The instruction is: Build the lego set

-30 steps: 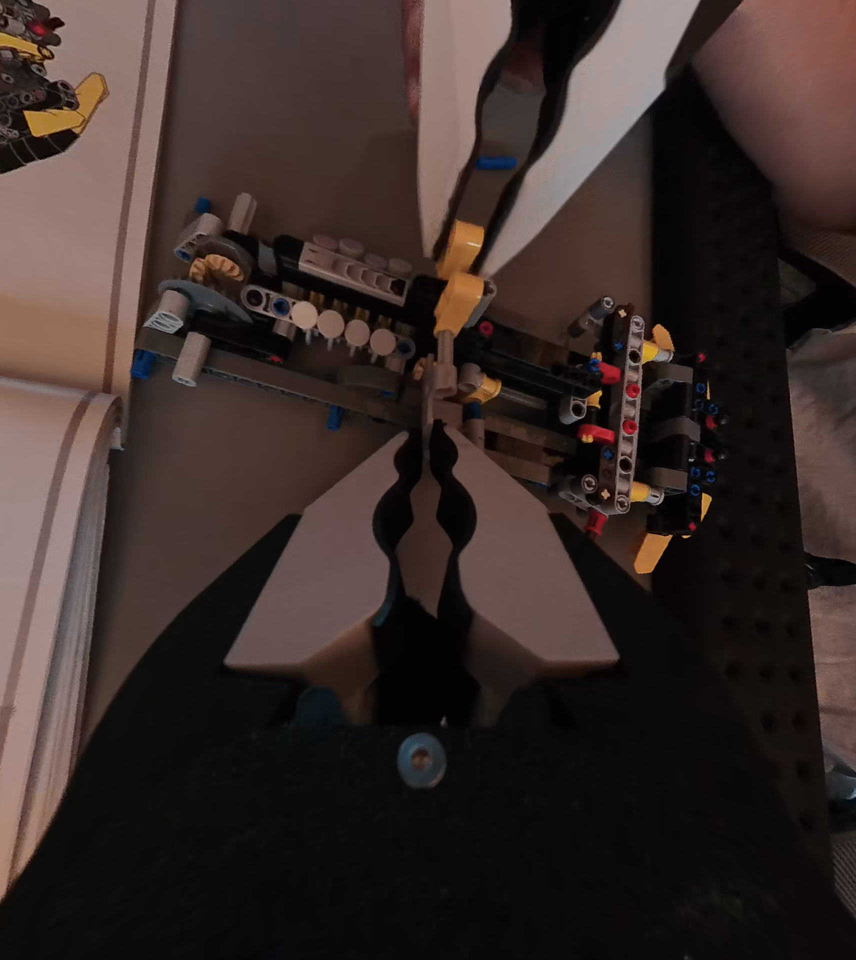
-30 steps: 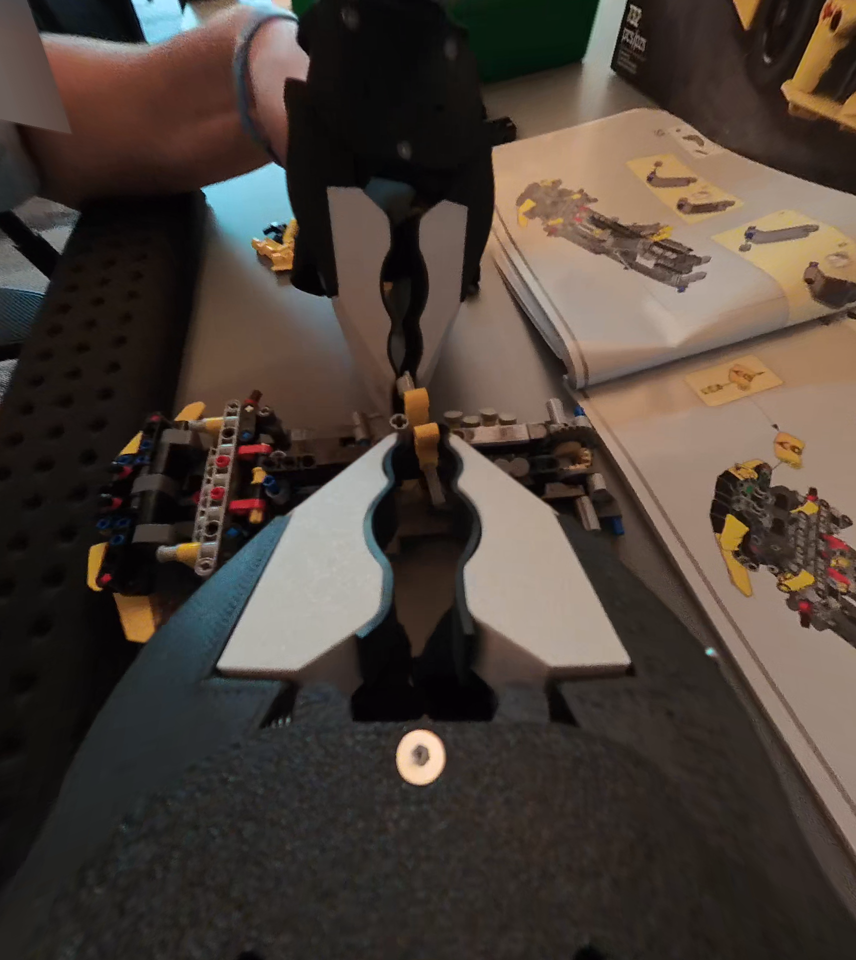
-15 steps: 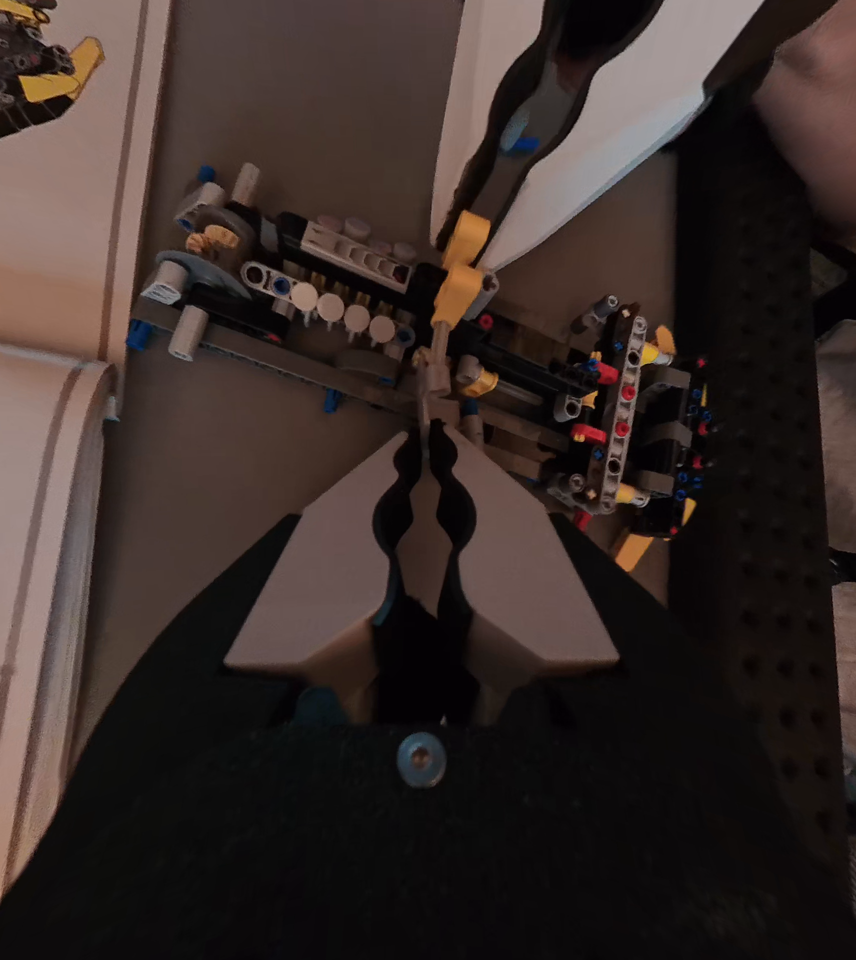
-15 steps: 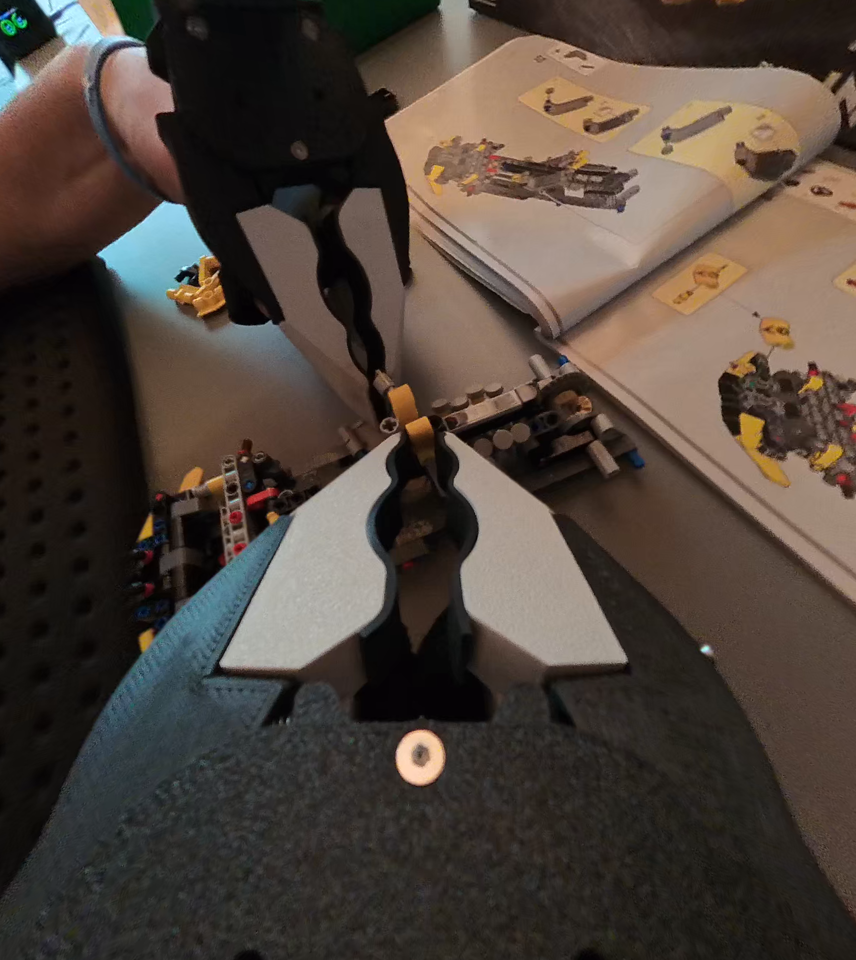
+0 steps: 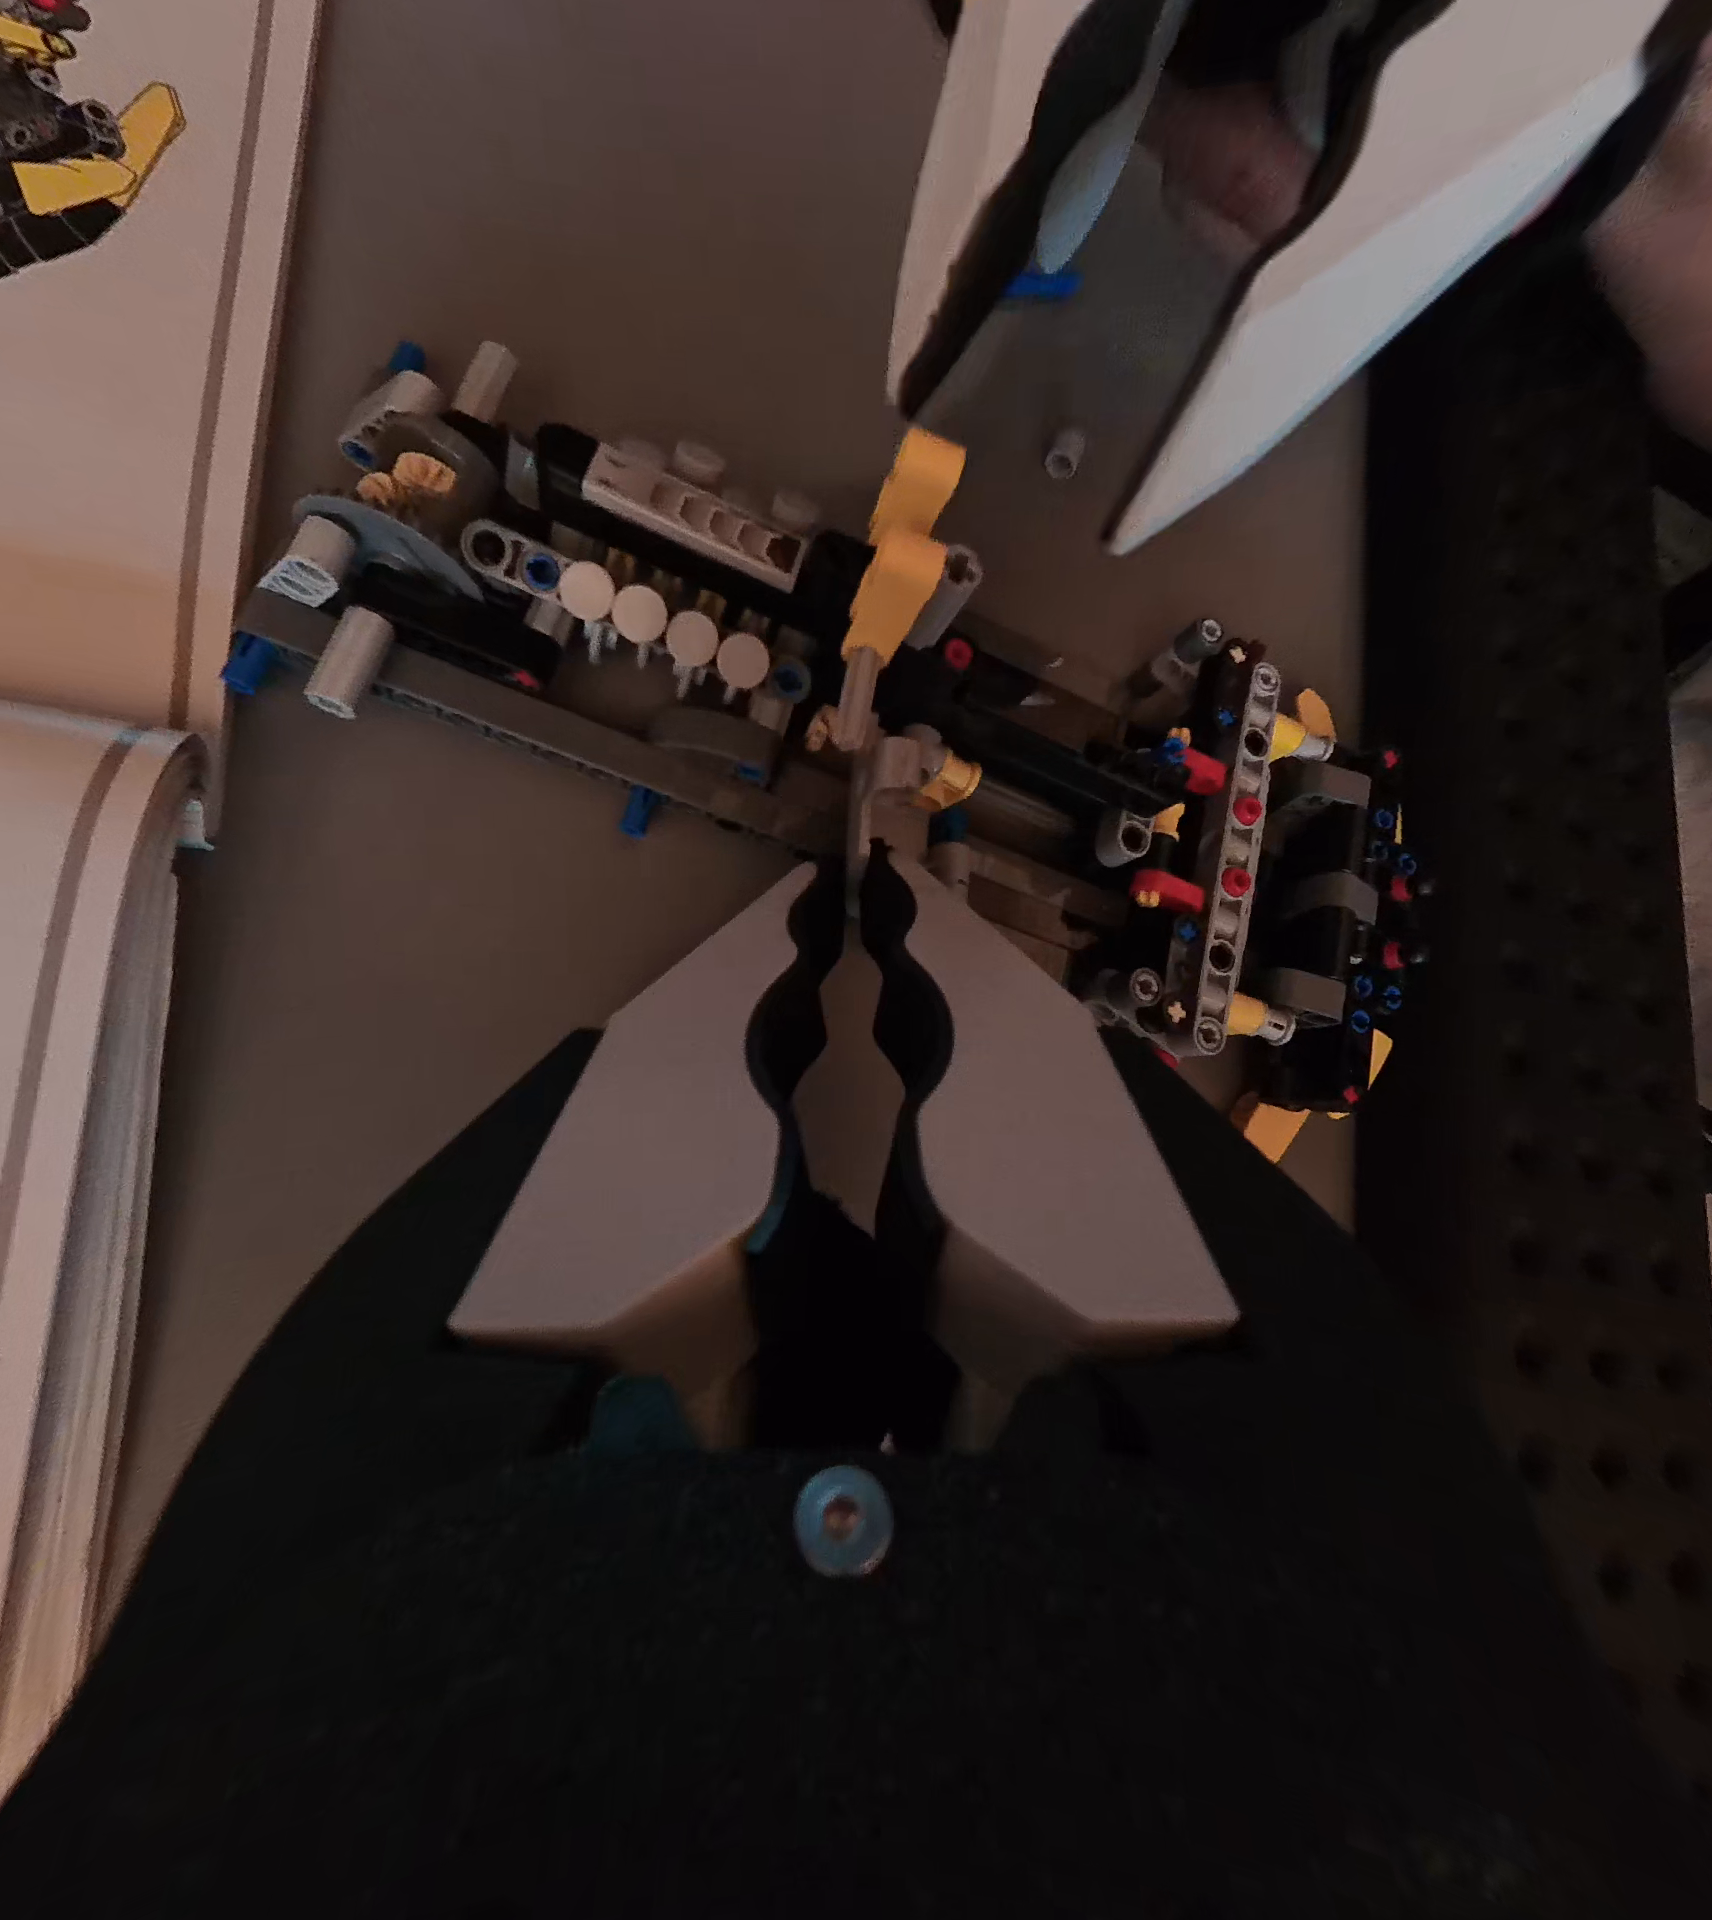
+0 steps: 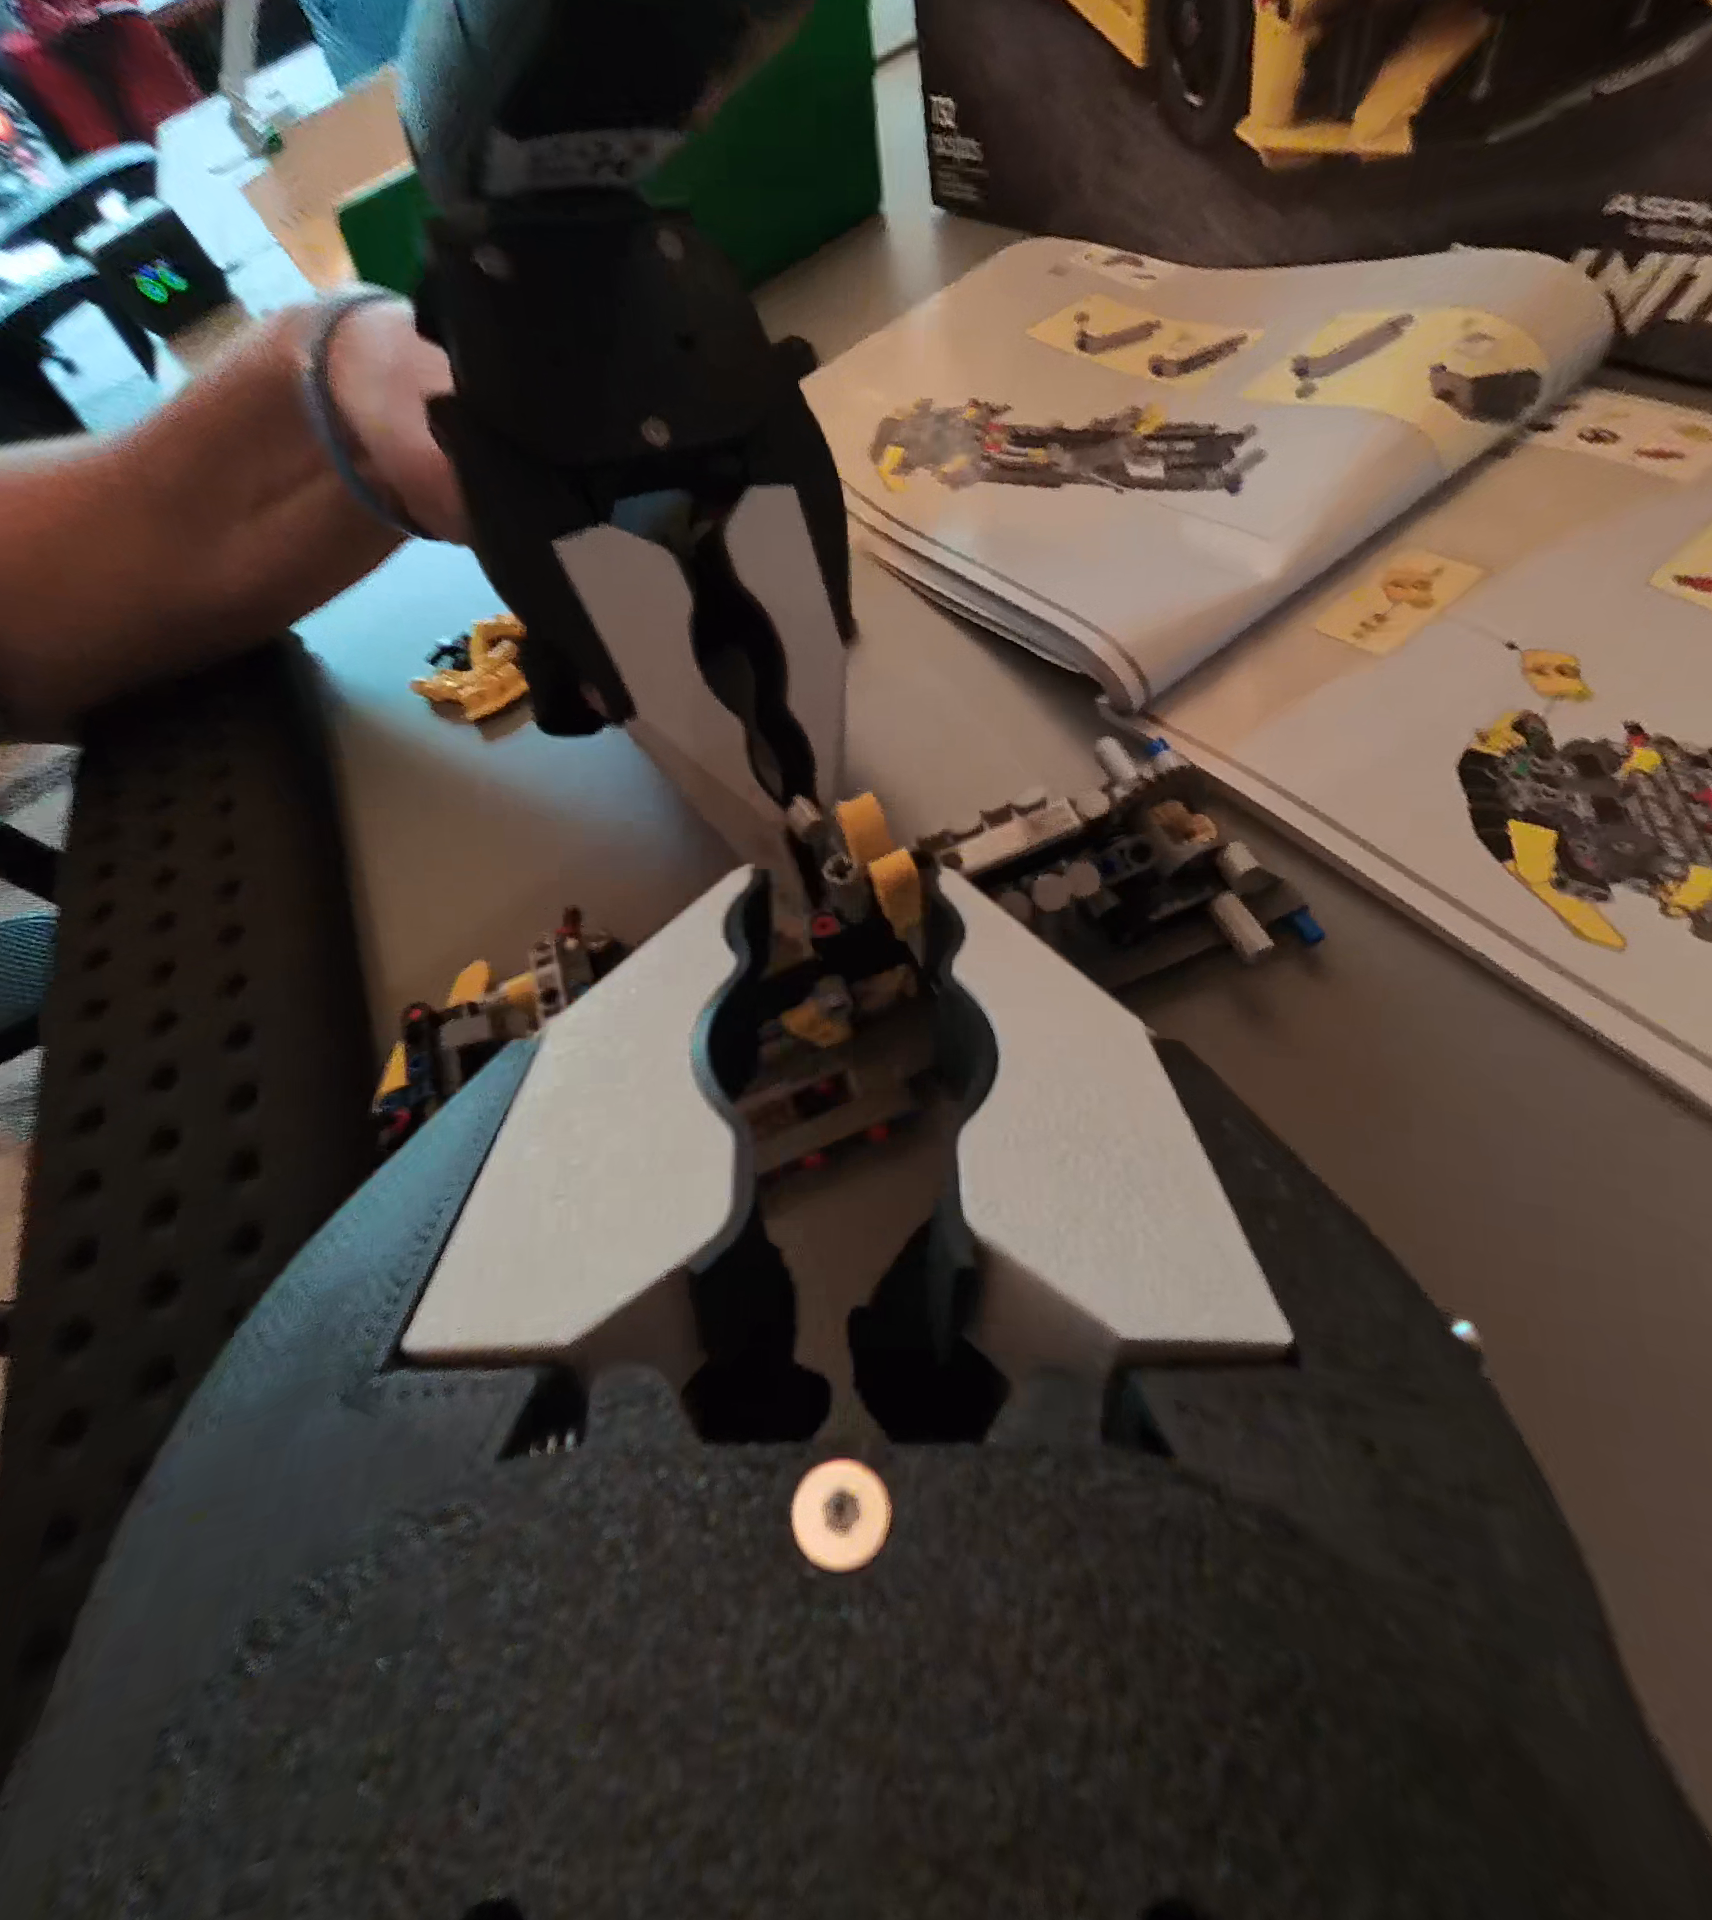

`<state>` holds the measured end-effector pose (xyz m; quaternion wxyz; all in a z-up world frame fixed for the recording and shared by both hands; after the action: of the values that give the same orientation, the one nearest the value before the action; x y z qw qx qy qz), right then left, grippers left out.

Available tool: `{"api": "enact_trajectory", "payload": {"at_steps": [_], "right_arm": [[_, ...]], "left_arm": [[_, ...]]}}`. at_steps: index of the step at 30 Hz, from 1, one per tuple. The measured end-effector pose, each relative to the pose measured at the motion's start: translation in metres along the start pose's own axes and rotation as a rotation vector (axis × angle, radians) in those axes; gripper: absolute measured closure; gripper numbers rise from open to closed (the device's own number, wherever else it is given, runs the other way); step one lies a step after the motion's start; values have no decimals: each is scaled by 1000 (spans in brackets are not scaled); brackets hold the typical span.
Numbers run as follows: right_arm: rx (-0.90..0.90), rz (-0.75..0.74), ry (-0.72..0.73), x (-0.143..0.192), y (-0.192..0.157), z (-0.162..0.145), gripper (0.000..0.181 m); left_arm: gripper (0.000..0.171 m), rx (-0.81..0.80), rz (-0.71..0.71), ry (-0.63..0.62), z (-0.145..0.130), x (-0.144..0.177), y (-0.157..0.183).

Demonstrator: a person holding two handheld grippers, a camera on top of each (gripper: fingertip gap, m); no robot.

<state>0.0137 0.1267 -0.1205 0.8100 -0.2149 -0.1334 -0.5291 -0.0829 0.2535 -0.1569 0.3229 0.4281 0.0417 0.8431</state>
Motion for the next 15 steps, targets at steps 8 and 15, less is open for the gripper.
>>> {"api": "enact_trajectory", "payload": {"at_steps": [8,15], "right_arm": [[250,-109,-239,-22,-4,19,168],[131,-69,-392,-28,-1,29,173]], "left_arm": [[171,-2,9,-1,-1,-1,0],[171,4,8,1,-1,-1,0]]}}
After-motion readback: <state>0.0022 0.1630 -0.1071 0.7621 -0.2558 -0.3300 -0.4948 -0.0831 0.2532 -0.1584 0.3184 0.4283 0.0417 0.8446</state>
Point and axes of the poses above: each gripper's, where its closed fingertips meet, x back along the fingers, z out of its top, y = z × x across the jaws, the point moved 8 cm from there along x, back along the fingers, and after that the axes turned 2 degrees about x, right-handed, at the moved point
